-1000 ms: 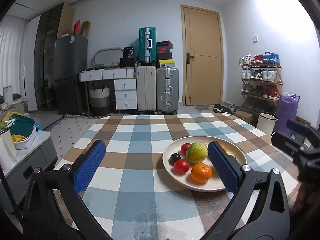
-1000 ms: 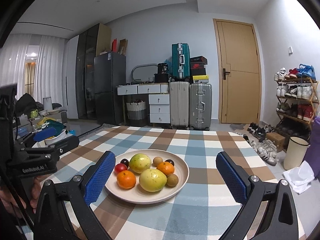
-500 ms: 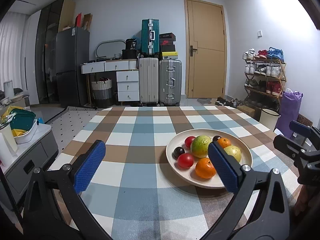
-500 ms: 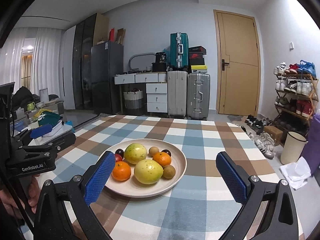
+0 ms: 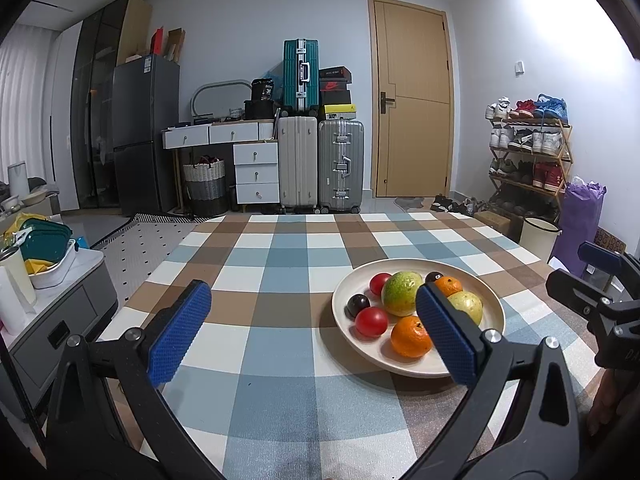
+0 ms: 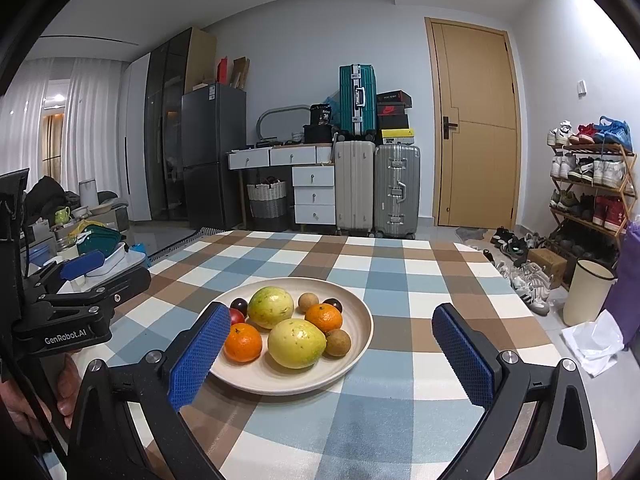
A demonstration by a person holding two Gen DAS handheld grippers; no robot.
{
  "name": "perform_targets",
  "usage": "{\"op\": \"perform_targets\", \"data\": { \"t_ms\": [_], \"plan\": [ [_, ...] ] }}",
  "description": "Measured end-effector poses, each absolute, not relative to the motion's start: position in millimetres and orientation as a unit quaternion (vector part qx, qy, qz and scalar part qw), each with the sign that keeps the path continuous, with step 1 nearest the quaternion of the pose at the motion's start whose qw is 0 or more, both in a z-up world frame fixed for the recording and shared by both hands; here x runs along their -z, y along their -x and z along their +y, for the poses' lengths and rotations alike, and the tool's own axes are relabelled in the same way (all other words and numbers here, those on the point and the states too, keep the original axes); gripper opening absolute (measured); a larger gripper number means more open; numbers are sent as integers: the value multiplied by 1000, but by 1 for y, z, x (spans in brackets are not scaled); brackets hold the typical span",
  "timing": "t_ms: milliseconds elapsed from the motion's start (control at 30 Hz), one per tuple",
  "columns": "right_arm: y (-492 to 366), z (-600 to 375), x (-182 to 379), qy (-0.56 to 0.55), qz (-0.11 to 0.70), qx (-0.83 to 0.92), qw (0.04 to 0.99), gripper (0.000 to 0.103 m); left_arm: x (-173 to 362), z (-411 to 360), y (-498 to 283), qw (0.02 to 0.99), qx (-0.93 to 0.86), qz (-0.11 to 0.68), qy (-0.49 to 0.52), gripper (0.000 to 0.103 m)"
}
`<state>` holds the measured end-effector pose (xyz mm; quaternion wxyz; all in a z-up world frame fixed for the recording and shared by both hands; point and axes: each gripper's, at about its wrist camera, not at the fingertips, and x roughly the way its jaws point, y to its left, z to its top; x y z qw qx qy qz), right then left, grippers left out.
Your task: Organize fruits
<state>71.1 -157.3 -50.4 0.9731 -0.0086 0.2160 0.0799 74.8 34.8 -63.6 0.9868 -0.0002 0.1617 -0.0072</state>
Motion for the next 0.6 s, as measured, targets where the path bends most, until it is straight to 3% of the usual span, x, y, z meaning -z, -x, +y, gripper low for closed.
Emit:
{"op": "perform_targets", "data": {
  "t_ms": [600],
  "plan": [
    [-71,-157,51,9,216,-80,973,103,65,34,-76,987,8,162,1,102]
  ]
}}
